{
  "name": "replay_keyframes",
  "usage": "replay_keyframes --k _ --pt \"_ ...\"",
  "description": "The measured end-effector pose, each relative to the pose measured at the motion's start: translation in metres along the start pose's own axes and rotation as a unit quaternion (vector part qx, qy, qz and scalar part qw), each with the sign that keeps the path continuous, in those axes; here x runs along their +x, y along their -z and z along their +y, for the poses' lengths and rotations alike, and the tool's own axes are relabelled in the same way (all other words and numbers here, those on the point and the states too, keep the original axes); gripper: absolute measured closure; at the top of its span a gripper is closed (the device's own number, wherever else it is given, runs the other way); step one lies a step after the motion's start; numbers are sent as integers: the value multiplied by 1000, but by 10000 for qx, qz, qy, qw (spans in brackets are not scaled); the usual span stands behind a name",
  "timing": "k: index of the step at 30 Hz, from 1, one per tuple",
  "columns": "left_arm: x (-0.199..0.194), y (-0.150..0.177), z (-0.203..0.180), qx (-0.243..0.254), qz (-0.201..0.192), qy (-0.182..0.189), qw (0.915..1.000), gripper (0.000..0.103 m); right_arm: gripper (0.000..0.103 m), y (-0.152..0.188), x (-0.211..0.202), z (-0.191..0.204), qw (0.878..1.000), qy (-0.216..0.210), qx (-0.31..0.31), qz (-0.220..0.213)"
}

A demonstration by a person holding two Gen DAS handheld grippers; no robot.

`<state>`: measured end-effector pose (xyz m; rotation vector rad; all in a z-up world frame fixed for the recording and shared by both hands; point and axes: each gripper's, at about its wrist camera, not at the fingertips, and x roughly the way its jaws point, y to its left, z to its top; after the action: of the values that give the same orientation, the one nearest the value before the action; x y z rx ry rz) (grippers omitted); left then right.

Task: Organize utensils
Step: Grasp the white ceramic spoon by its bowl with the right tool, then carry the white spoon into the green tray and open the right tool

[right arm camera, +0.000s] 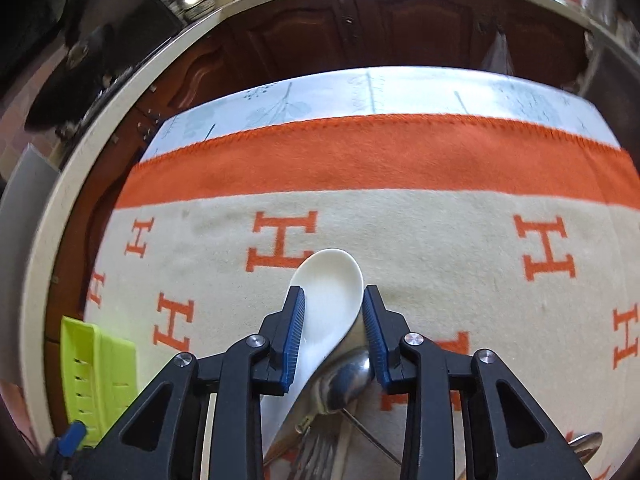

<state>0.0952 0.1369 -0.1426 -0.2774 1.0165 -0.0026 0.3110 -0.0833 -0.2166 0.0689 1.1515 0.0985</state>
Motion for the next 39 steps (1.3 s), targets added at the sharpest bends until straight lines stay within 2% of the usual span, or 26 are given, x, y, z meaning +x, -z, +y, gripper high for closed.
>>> replay_keyframes --k 3,6,12,16,19,21,26,33,39 --pt "4 1 0 -3 42 0 10000 49 95 5 -3 8 9999 -141 -52 -67" --pt "5 3 2 -43 40 -17 10000 49 100 7 -10 9 9993 -327 126 -162" --pt "1 5 8 -140 -23 -54 9999 49 100 14 -39 0 9959 -735 435 -313" --pt "-8 7 9 -105 -112 -148 9998 49 100 24 -77 -7 9920 -1030 577 -457" --pt "-17 7 12 -59 -202 -357 9991 49 100 36 -104 -1 9896 -1215 571 -511" --pt "-24 5 15 -38 -286 -536 9981 49 100 46 -122 13 9882 -1366 447 -526" --pt "-45 3 29 -69 -554 -960 9938 36 100 78 -152 65 9860 -1602 -94 -457" --pt "-57 18 52 -329 -587 -1278 9895 30 100 133 -159 149 9824 -1574 -956 -312" --pt "-56 36 66 -472 -399 -1140 9916 28 100 160 -134 194 9816 -1378 -1314 -158"
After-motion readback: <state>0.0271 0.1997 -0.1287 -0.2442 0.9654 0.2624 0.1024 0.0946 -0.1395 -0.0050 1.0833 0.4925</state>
